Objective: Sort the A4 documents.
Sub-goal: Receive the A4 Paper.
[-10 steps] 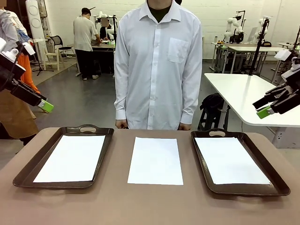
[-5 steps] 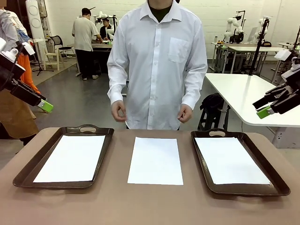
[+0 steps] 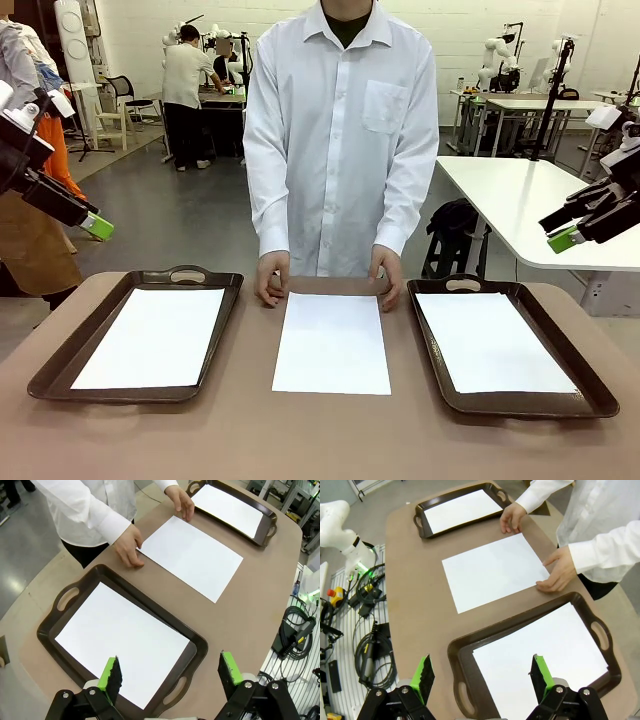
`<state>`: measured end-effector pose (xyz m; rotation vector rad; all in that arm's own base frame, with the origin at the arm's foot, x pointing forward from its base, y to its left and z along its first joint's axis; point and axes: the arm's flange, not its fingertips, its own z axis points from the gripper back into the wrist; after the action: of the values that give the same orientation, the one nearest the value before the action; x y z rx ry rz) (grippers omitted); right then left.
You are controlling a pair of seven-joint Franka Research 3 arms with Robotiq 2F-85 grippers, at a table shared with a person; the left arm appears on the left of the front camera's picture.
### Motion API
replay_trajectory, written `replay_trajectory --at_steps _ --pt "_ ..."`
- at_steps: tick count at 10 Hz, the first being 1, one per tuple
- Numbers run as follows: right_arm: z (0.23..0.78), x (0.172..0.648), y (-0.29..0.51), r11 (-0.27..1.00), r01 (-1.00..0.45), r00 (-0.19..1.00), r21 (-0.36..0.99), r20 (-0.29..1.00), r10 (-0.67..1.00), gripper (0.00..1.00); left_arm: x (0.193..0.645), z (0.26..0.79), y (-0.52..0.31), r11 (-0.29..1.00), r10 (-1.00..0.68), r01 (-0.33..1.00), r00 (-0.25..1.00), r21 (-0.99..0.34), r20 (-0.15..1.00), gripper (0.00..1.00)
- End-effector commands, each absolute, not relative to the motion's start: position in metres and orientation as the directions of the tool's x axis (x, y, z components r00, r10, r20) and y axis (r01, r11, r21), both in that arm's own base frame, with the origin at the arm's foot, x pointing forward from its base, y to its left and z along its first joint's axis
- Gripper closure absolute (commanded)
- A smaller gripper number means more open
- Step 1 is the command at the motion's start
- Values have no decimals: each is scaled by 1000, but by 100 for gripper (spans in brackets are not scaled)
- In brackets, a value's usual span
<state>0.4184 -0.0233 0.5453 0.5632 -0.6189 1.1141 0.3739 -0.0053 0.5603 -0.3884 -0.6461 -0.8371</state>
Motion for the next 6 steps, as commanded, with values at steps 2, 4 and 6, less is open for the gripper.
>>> replay_trajectory --at_steps 2,4,6 --pt "545 419 -22 339 -935 309 101 698 646 0 375 560 -6 613 -552 786 495 -76 671 0" --pt "545 419 -22 339 -935 309 101 698 646 0 375 560 -6 613 -552 786 495 -76 671 0" --pt "545 419 -22 339 -935 309 101 698 646 0 375 560 -6 613 -552 786 495 -76 671 0"
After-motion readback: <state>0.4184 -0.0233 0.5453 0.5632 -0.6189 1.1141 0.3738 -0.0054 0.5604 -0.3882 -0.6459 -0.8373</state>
